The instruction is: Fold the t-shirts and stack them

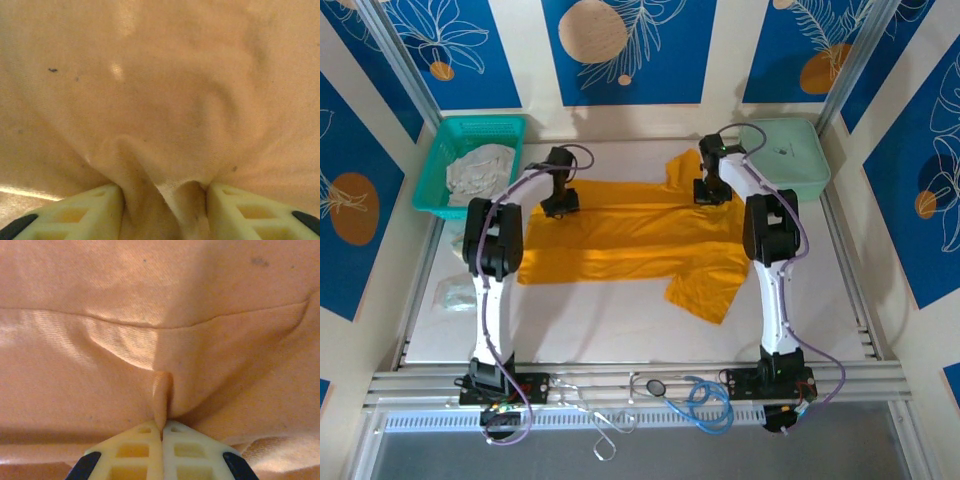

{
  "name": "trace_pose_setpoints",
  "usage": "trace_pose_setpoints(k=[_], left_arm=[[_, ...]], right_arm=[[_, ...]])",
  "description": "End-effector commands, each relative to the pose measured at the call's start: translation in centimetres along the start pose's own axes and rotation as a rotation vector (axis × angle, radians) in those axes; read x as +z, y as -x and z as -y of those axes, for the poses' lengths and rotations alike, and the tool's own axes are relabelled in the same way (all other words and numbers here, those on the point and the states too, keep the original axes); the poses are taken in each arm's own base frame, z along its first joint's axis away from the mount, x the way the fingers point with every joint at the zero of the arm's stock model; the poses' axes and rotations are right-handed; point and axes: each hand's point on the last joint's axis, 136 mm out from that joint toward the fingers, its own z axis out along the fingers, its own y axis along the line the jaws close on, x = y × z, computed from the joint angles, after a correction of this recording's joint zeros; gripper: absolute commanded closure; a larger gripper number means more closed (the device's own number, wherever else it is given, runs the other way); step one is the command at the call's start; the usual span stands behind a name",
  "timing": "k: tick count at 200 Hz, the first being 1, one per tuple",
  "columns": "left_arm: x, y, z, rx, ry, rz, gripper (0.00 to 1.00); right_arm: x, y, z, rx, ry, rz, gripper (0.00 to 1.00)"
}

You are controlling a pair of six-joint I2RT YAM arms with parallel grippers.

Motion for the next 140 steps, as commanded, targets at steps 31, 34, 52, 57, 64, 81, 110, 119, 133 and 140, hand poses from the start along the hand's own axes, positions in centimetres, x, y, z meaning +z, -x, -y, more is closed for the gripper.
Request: trace_pose_setpoints(k=[31,34,52,57,64,81,110,119,133,140], left_arm=[[-1.1,-5.2,-1.8,-0.010,0.001,-0.072,0.58],[-1.1,-5.5,-1.8,-0.010,-0.001,-0.075,0.58],[-1.4,-6.4,-1.9,-0.023,-0.017,-0.073,0.58],[-1.4,-6.7,-1.9,-0.024,-0.020,-0.075,0.57],[-1.5,-6.9,-1.8,-0.027,-0.026,-0.077,0.57],[-1.7,-7.2,-1.7,-0.027,-0.039,-0.079,0.56],[-3.6,-6.8,-1.5,-0.024,-0.049,-0.047,0.55],[-4.5,-6.5,-1.6,-0.026,-0.052,-0.030,0.55],[-6.0,-6.2,-1.9,-0.024,-0.050,-0.007,0.53],[-6.7,-6.0,-2.0,-0.024,-0.049,0.006,0.52]], right_arm=[[-3.0,-4.0,0.9,0.054,0.000,-0.011,1.00],[-3.2,-4.2,0.9,0.055,0.000,-0.009,1.00],[-3.7,-5.4,1.2,0.076,-0.004,-0.008,1.00],[-3.8,-5.8,1.2,0.080,-0.004,-0.011,1.00],[-3.8,-6.0,1.4,0.089,-0.004,-0.011,1.00],[-4.1,-6.4,1.5,0.093,-0.004,-0.013,1.00],[-5.2,-6.8,1.5,0.092,-0.005,-0.008,1.00],[-5.7,-6.9,1.4,0.092,-0.001,0.000,1.00],[-6.4,-7.2,1.5,0.095,0.002,0.009,1.00],[-6.8,-7.4,1.5,0.096,0.003,0.011,1.00]])
